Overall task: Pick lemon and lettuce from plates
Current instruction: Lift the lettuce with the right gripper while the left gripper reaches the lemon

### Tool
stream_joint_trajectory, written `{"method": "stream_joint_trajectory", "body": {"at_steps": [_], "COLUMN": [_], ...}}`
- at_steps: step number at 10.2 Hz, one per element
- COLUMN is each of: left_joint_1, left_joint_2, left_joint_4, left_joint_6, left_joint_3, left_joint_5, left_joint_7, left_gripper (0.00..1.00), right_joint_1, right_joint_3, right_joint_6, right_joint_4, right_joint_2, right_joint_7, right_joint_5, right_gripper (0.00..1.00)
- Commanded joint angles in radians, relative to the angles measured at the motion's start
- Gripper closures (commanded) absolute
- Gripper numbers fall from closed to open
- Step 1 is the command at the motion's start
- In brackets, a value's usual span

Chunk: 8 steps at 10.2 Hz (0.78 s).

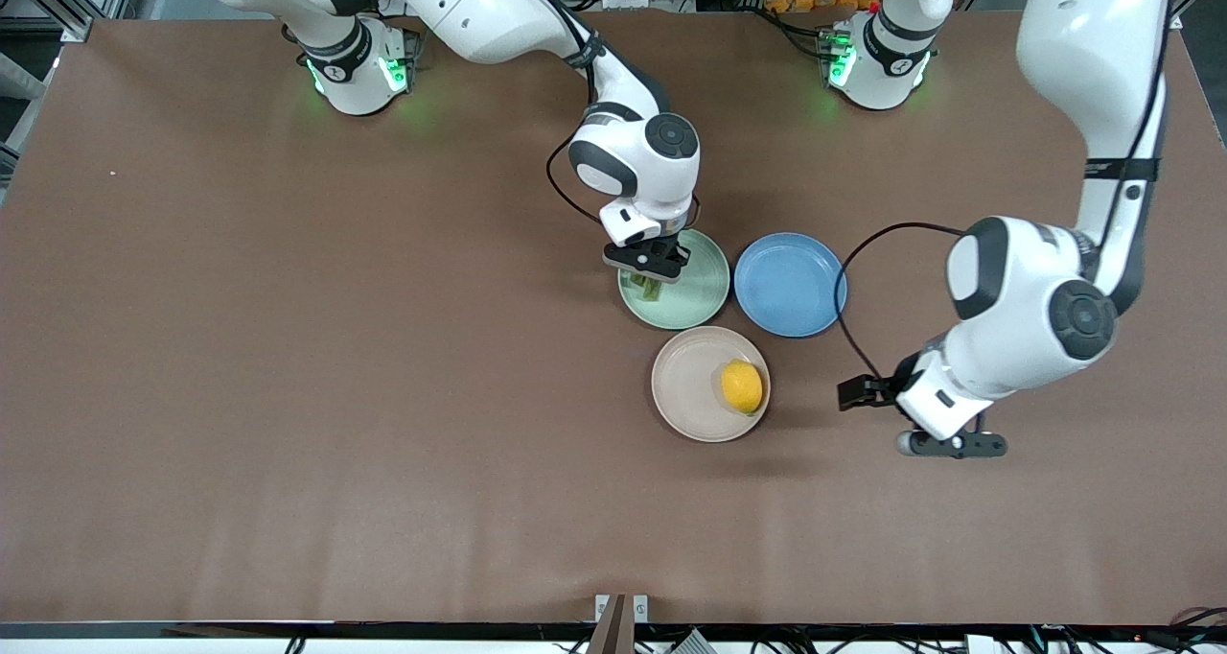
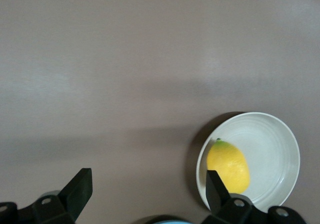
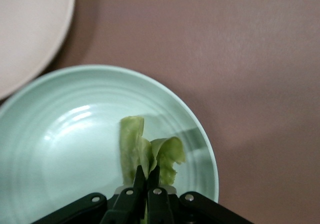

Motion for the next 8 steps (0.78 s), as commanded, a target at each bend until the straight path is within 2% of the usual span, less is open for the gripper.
{"method": "stream_joint_trajectory", "body": {"at_steps": [1,3,4,6,8], "left_joint_1": [-0.049,-0.069,-0.092,-0.101,-0.13], "left_joint_2": [0.025,0.023,0.023,0.028,0.039], "left_joint_4": [0.025,0.025,0.025,0.021,0.016], "left_joint_6": [0.029,0.027,0.027,0.027,0.016], "left_joint_3": [0.01,0.011,0.013,0.01,0.01], "left_joint_5": [-0.021,-0.011,0.005,0.042,0.041], "left_joint_7": [-0.053,-0.074,-0.103,-0.197,-0.282], "left_gripper": [0.0,0.0,0.0,0.0,0.0], "right_joint_1": [-0.018,-0.073,-0.105,-0.219,-0.347], "right_joint_3": [0.003,0.013,0.009,0.006,0.004], "right_joint_6": [-0.124,-0.269,-0.321,-0.467,-0.592], "right_joint_4": [0.102,0.139,0.139,0.139,0.133], "right_joint_2": [0.002,-0.064,-0.135,-0.278,-0.395], "right_joint_7": [-0.009,-0.099,-0.181,-0.358,-0.497], "right_joint_5": [0.038,0.076,0.15,0.233,0.261], "right_gripper": [1.0,1.0,1.0,1.0,1.0]}}
